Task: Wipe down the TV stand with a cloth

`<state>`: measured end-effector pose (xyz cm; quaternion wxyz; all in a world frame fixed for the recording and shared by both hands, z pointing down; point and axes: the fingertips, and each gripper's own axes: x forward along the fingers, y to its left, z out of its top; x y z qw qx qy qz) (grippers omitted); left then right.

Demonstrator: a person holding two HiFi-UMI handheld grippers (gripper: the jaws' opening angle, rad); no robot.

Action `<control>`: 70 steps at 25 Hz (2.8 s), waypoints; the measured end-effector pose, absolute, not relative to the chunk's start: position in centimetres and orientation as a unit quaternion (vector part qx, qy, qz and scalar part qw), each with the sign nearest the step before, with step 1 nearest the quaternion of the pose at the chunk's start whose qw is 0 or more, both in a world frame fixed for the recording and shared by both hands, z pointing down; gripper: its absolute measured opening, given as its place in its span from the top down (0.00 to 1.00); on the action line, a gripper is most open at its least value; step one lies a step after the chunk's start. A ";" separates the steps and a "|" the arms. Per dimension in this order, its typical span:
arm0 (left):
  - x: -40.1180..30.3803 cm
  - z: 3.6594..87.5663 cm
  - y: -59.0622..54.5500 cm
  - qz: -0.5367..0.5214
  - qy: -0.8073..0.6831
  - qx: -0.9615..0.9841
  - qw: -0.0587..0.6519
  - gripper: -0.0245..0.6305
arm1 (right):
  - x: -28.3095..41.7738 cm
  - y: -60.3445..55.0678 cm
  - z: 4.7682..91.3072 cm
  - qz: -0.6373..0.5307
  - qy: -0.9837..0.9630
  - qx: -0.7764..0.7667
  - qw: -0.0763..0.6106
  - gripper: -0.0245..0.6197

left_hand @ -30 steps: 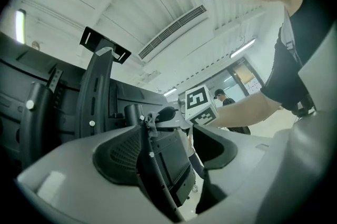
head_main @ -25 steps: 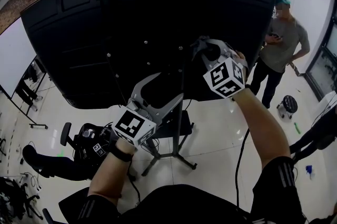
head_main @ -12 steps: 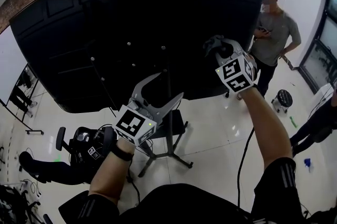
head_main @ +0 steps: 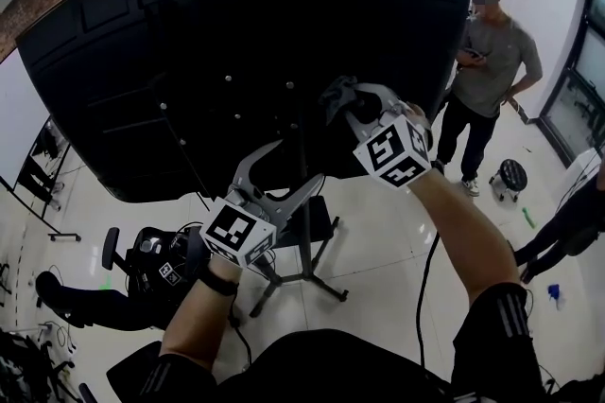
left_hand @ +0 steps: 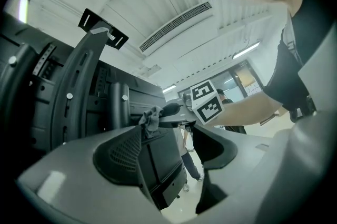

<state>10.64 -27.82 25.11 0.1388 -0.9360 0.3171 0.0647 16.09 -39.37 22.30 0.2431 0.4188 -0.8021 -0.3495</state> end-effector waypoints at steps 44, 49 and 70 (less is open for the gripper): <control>8.9 28.8 -24.7 0.040 0.381 -0.916 0.115 0.47 | 18.3 -36.4 23.5 -0.318 -0.830 0.418 0.187 0.87; 5.9 28.5 -23.0 0.045 0.388 -0.912 0.124 0.47 | 13.8 -33.2 22.5 -0.331 -0.838 0.401 0.168 0.87; -13.3 26.2 -20.3 0.052 0.418 -0.894 0.153 0.47 | -14.5 -27.2 19.1 -0.471 -0.780 0.325 0.252 0.87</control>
